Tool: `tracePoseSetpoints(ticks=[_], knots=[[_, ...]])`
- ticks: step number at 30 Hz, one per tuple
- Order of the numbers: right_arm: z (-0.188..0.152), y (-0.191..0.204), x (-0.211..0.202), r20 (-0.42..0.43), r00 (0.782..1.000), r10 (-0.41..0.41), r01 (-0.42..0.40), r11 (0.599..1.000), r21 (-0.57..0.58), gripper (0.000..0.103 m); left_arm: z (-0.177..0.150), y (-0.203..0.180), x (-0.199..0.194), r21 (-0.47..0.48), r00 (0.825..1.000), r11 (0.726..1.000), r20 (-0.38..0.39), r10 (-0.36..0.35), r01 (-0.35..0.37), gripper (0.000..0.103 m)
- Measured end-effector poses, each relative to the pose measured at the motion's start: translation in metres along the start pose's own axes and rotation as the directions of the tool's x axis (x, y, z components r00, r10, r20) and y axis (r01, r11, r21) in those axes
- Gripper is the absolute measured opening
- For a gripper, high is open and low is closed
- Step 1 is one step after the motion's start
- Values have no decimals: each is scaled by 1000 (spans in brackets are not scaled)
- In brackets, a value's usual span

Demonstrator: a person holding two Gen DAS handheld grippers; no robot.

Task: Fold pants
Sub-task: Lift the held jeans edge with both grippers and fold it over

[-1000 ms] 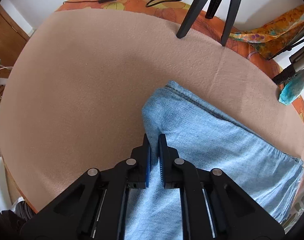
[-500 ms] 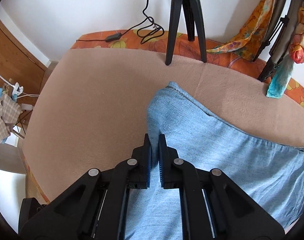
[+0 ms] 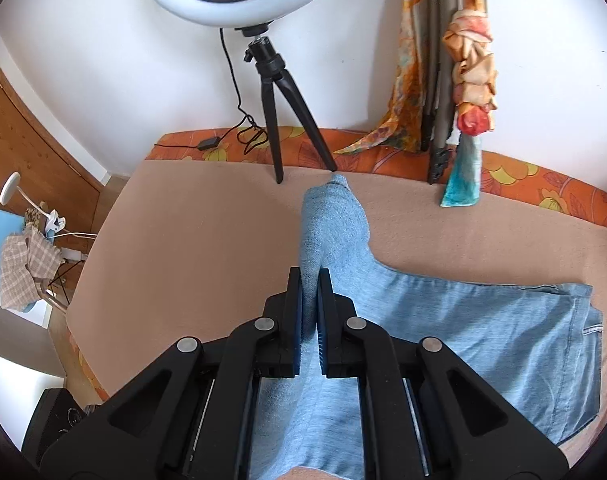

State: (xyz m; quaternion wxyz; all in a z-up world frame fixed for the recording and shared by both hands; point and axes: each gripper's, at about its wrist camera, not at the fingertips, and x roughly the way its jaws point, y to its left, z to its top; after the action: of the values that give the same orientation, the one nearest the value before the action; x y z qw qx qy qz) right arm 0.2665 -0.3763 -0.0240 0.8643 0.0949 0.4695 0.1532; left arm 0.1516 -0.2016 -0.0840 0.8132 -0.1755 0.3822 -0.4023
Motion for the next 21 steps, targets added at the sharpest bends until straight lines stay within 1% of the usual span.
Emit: tracePoseSetpoints(ticks=[14,16,17,19,21], knots=[[-37,-109,-67,70,995,-77,72,995,75,6,-5,-76,67,125,995,990,-82,-49,59,24],[-40,-123,-75,82,993,-89,82,993,85,5,-10,-95,71,139,994,988,-94,-55,68,24],[-42,-130,-81,91,991,-99,91,992,88,3,-9,-98,78,141,993,987,-101,-61,75,23],[-44,-146,-92,108,989,-104,94,991,100,3,-10,-106,91,151,991,984,-114,-76,92,21],[-47,-163,-101,118,986,-116,101,987,126,3,-10,-116,104,188,990,978,-121,-68,90,21]])
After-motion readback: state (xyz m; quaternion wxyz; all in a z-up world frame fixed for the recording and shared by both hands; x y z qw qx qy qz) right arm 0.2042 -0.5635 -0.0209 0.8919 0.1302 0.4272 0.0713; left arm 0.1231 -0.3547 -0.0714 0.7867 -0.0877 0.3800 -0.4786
